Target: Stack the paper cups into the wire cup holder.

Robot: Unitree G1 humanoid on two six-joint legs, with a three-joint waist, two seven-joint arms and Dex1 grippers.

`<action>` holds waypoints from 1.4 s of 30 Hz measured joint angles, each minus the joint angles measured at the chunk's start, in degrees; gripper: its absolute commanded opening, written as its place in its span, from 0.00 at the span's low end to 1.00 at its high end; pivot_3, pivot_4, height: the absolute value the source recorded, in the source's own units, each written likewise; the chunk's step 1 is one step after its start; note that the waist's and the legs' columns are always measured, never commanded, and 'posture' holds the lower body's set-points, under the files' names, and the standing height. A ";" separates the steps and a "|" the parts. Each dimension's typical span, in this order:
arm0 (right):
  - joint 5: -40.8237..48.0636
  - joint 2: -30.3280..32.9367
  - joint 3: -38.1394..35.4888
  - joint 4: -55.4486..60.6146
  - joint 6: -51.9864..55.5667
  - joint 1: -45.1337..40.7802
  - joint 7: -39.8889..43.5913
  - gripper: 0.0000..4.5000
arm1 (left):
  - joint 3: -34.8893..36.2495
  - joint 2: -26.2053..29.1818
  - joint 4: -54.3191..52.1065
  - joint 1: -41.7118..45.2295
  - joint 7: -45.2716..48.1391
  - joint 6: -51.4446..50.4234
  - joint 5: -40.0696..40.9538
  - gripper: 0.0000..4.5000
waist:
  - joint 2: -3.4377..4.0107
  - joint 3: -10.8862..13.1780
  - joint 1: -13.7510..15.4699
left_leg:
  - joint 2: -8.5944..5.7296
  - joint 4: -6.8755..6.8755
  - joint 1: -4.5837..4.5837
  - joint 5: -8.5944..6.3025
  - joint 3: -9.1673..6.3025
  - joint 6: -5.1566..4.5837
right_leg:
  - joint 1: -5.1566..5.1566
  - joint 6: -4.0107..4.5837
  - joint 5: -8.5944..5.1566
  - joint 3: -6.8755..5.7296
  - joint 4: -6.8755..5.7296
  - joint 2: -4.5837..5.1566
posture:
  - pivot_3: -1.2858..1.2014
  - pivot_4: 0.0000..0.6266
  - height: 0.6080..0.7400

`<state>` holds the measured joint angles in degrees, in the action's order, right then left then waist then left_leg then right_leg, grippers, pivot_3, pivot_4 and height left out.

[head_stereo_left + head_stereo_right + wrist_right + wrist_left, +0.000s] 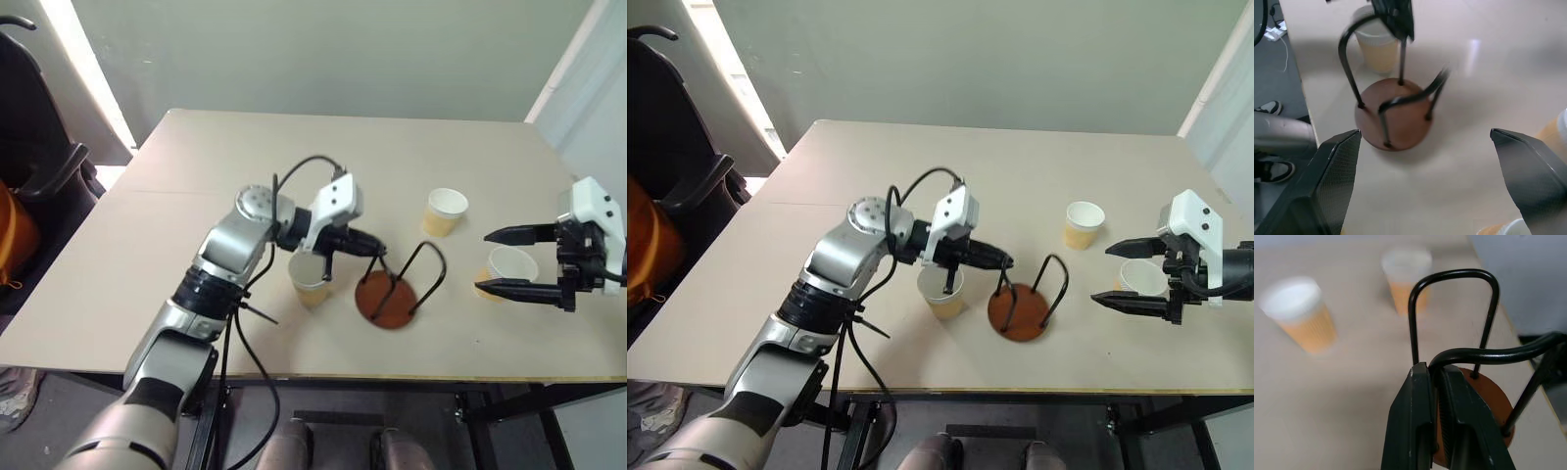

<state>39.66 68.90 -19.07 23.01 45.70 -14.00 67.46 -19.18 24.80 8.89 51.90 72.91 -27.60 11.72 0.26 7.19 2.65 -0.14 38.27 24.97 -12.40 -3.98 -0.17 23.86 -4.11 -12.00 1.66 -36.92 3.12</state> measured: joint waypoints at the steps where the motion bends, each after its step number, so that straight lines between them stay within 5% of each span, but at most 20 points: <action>1: -0.01 0.00 0.00 0.12 0.07 0.50 0.02 0.98 | -0.13 0.08 0.00 -0.16 0.26 0.00 0.00 0.01 | 0.00 0.00 0.05 | -0.01 0.00 0.02 0.00 0.00 0.00 | 0.00 0.00 0.00 -0.01 0.00 0.01 | 0.52 0.24 1.00; 11: -3.99 2.28 2.31 -0.31 -1.82 2.34 0.39 0.98 | -2.30 -0.47 2.02 1.08 0.18 5.33 -3.72 0.01 | 0.00 0.00 0.06 | -0.04 0.00 0.01 0.00 0.01 0.01 | -0.03 -0.02 0.01 -0.01 0.03 0.09 | 0.52 0.24 1.00; 19: -4.35 2.27 2.35 -0.28 -1.83 2.68 0.15 0.98 | -2.95 -1.35 7.32 2.22 -3.02 8.35 -7.71 0.59 | 0.00 0.00 -0.06 | -0.04 -0.01 0.01 0.00 0.01 0.01 | -0.04 -0.04 0.02 -0.01 0.06 0.09 | 0.52 0.24 1.00; 27: -6.36 3.09 3.73 -2.06 -2.80 2.65 0.50 0.98 | -1.61 2.71 5.45 8.80 1.23 12.39 -8.14 0.59 | 0.00 0.00 -0.04 | -0.06 -0.01 0.08 -0.01 0.02 0.01 | -0.03 -0.07 0.00 0.00 0.16 0.10 | 0.52 0.24 1.00; 32: -12.59 5.74 7.23 -7.42 -6.53 2.51 0.56 0.98 | -0.90 9.87 4.76 9.24 5.93 17.41 -8.33 0.59 | 0.01 0.01 -0.34 | -0.03 -0.04 0.06 -0.26 -0.01 -0.39 | 0.04 -0.06 -0.02 0.00 0.15 0.08 | 0.52 0.24 1.00; 36: -15.48 5.74 9.41 -10.18 -8.98 1.19 0.50 0.98 | 2.61 15.26 2.88 8.24 9.72 14.96 -5.53 0.78 | 0.02 0.01 -0.81 | -0.04 -0.04 0.07 -0.33 -0.01 -0.44 | 0.07 -0.03 -0.03 -0.01 0.15 0.09 | 0.52 0.24 1.00; 38: -16.59 5.74 10.14 -11.46 -9.78 0.37 0.59 0.98 | 4.37 17.02 0.10 7.17 11.13 11.15 -2.35 0.96 | 0.03 0.01 -0.95 | -0.04 -0.04 0.08 -0.35 -0.01 -0.45 | 0.07 -0.02 -0.04 -0.02 0.17 0.10 | 0.52 0.24 1.00; 42: -17.91 5.56 12.26 -12.81 -11.17 -2.03 1.04 0.98 | 9.33 17.32 -5.38 6.50 11.78 4.05 5.08 1.00 | 0.03 0.01 -0.79 | -0.04 -0.03 0.14 -0.42 -0.01 -0.53 | 0.06 0.01 -0.05 -0.04 0.18 0.14 | 0.52 0.24 1.00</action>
<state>21.75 74.46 -6.81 10.21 34.53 -16.03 68.51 -9.85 42.12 3.51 58.40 84.69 -23.55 16.80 0.29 7.21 1.86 -0.17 38.24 25.11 -12.82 -3.98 -0.70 23.93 -4.11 -12.05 1.61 -36.74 3.27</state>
